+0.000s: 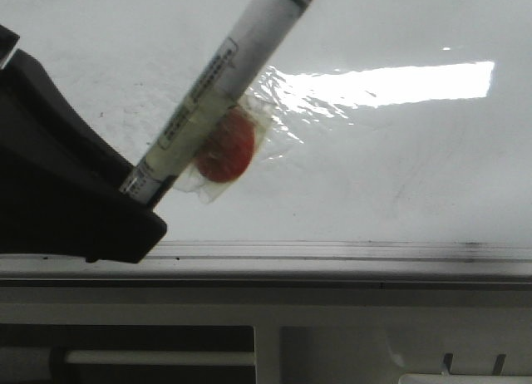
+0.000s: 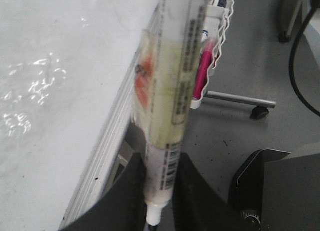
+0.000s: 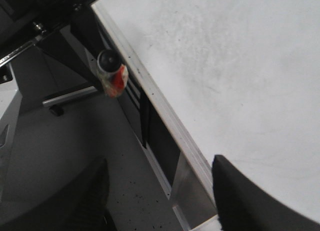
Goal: Write number 8 on whiteboard
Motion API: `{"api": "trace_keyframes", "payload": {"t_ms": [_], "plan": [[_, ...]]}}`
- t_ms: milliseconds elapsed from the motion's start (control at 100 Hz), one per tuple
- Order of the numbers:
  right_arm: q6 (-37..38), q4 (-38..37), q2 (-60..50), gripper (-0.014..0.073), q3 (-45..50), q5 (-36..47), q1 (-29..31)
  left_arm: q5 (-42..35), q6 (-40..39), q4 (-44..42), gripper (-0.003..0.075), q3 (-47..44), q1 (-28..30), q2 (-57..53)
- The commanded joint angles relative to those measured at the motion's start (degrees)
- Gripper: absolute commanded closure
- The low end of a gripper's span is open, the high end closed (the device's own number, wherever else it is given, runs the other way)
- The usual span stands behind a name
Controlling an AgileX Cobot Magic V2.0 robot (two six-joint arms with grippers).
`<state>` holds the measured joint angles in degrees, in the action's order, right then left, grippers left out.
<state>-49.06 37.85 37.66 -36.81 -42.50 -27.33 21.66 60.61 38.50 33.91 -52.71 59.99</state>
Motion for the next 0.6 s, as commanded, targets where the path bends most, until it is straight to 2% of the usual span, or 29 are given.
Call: {"api": "trace_keyframes", "payload": {"t_ms": [0, 130, 350, 590], "plan": [[-3.58, 3.48, 3.24, 0.0200, -2.01, 4.86, -2.64, -2.30, 2.63, 0.81, 0.0741, 2.05, -1.39, -1.09], [-7.99, 5.88, 7.47, 0.0200, -2.14, 8.99, -7.42, -2.43, 3.05, 0.31, 0.0741, 2.05, -1.78, -0.98], [-8.01, 6.02, 15.48, 0.0200, -4.69, 15.70, -15.43, -2.43, 3.05, -0.07, 0.0741, 2.05, -1.78, -0.98], [-8.01, 8.38, 22.63, 0.0200, -8.62, 17.13, -17.85, -2.43, 3.05, -0.07, 0.0741, 2.05, -1.78, -0.98]]}}
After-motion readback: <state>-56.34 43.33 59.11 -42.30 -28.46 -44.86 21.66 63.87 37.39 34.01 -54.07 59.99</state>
